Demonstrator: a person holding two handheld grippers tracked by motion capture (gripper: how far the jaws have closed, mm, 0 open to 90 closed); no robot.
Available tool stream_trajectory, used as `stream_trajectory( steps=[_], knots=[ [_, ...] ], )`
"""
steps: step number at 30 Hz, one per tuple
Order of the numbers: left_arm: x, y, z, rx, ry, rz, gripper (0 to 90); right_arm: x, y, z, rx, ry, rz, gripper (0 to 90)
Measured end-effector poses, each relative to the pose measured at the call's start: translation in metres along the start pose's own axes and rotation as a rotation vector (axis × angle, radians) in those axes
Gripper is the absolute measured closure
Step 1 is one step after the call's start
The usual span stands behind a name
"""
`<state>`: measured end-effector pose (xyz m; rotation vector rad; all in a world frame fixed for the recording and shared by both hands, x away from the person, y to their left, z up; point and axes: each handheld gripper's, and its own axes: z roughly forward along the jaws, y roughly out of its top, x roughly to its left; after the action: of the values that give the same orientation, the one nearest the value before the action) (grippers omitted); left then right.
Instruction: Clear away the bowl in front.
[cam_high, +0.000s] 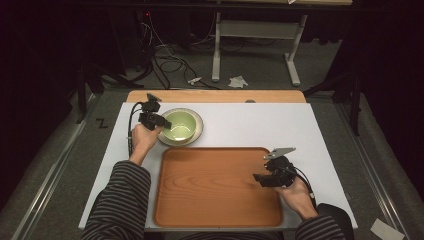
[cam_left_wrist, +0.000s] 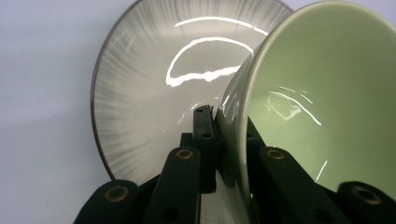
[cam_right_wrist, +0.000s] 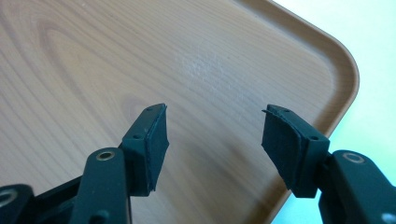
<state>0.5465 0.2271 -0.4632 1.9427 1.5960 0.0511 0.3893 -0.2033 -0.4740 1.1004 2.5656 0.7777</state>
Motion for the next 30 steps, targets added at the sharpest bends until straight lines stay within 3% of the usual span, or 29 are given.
stream_trajectory(
  steps=[4, 13, 21, 30],
  knots=[
    [-0.005, 0.001, -0.009, -0.028, -0.031, 0.014, 83.8, 0.000, 0.000, 0.000, -0.004, 0.002, 0.002, 41.8],
    [-0.015, 0.001, -0.016, -0.040, -0.061, 0.044, 83.7, 0.001, 0.000, 0.000, -0.001, 0.000, -0.004, 41.8],
    [-0.024, 0.000, -0.024, -0.046, -0.123, 0.067, 83.8, 0.002, 0.000, 0.000, 0.006, -0.002, -0.003, 41.7],
    [-0.037, -0.001, -0.030, -0.035, -0.139, 0.119, 83.8, 0.001, 0.000, 0.000, 0.003, 0.001, -0.008, 41.8]
  ],
)
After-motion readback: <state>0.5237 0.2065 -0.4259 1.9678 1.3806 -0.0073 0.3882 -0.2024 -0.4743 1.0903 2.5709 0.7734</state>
